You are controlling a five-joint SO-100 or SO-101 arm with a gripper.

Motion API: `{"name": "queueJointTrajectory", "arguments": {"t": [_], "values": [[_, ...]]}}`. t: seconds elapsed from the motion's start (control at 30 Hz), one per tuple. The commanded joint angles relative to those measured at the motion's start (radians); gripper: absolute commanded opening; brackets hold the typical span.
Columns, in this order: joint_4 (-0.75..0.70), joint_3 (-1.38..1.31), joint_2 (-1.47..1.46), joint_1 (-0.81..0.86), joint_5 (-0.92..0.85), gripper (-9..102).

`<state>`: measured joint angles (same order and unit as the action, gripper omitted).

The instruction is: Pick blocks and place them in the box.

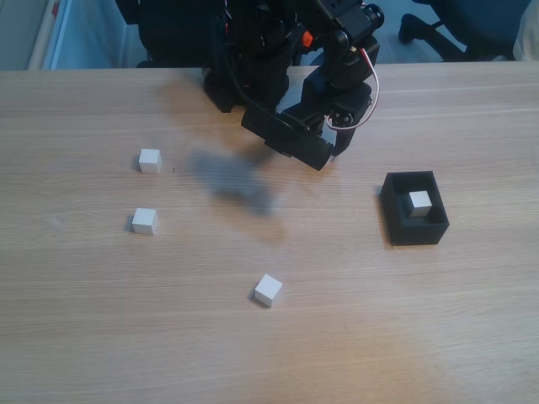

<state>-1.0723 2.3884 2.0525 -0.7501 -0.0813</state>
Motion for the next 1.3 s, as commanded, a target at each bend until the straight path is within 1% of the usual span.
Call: {"name": "queueJointTrajectory", "arguments": {"t": [0.0,0.07,0.27,0.47,0.6,0.7,0.83,0.9,0.97,1.03,1.1,1.27], "values": [[-0.003,-0.035,0.002,0.005,-0.026,0],[-0.025,-0.058,0.018,0.017,-0.066,0],[-0.1,-0.193,0.066,0.057,-0.291,0],[-0.153,-0.288,0.098,0.08,-0.6,0],[-0.138,-0.319,0.127,0.092,-0.784,0],[-0.078,-0.342,0.132,0.095,-0.894,0],[0.06,-0.353,0.121,0.092,-1.065,0],[0.158,-0.339,0.12,0.087,-1.184,0],[0.288,-0.31,0.118,0.081,-1.304,0],[0.394,-0.293,0.101,0.074,-1.385,0],[0.457,-0.291,0.072,0.061,-1.425,0],[0.492,-0.337,-0.02,0.031,-1.419,0]]}}
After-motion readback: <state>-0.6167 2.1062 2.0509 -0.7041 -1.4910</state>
